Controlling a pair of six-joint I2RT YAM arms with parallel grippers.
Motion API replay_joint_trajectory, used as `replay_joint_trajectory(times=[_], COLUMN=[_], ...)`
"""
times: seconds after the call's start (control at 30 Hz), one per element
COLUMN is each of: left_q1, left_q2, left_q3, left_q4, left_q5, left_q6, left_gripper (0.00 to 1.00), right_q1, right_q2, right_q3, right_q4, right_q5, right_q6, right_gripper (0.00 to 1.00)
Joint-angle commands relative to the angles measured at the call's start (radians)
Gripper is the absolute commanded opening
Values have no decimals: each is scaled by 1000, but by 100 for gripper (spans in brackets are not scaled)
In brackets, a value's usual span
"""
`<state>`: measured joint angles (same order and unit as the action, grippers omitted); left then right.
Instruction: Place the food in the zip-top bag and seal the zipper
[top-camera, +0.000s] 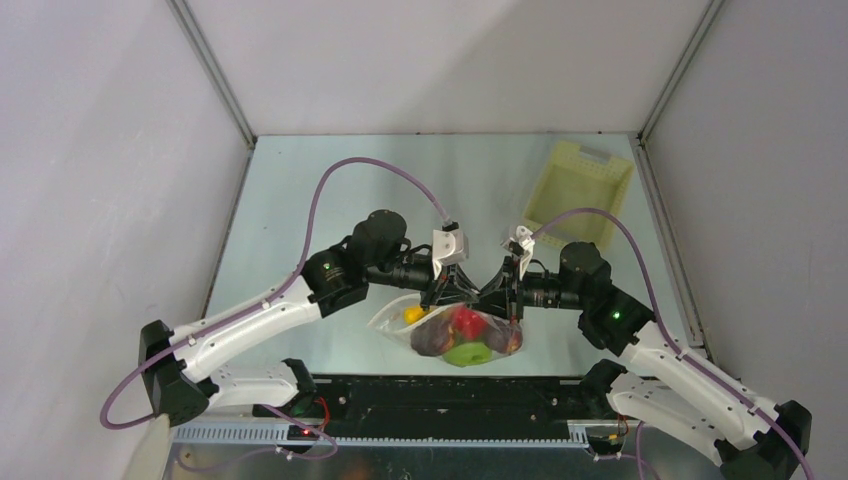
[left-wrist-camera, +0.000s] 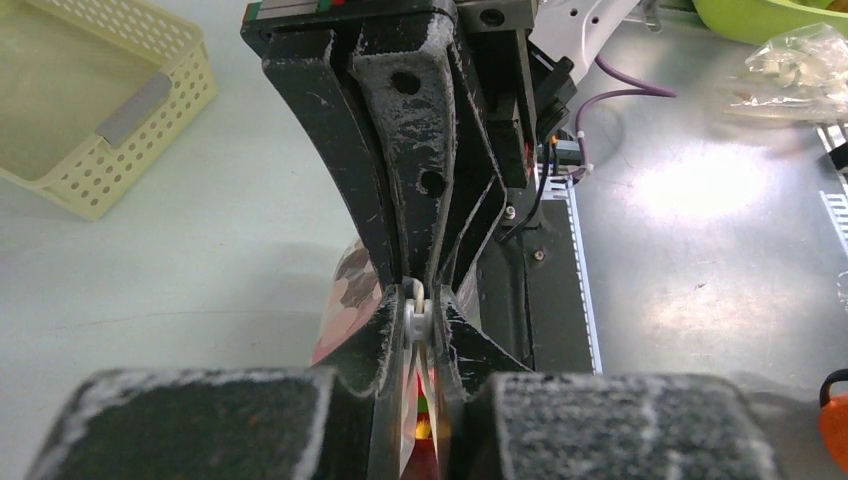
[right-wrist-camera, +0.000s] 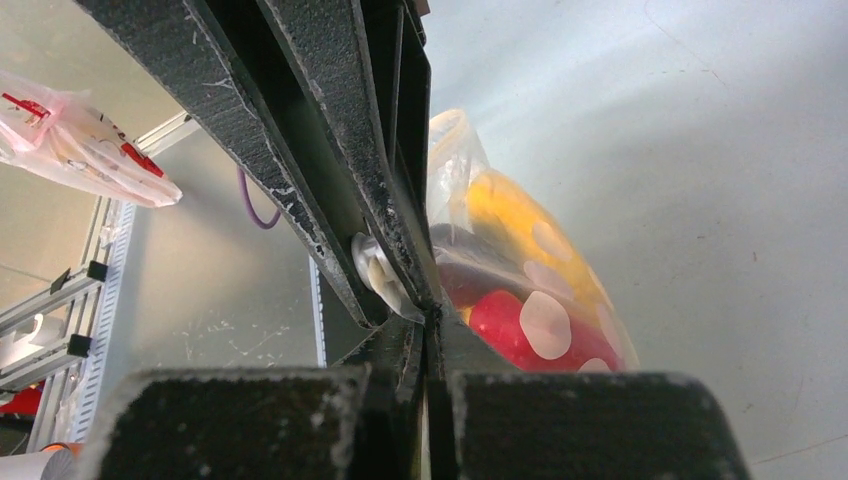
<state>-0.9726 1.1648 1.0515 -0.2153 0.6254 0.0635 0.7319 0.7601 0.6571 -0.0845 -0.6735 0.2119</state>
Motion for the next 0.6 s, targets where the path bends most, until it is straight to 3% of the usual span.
replay_joint_trajectory(times=[0.0, 0.33, 0.57], left_q1=[-14, -14, -14], left_q2=[-9, -27, -54], left_q3=[43, 12, -16], left_q4=[-1, -89, -102], left_q5=[-2, -76, -118], left_q6=[27, 48, 51], left_gripper=[0, 0, 0], right_q1=[5, -7, -18], right_q2=[-30, -100, -114], right_q3=[52, 52, 52], right_q4=[74, 56, 51], right_q5=[43, 165, 152], right_q6=[24, 52, 45], right_gripper=[0, 0, 0])
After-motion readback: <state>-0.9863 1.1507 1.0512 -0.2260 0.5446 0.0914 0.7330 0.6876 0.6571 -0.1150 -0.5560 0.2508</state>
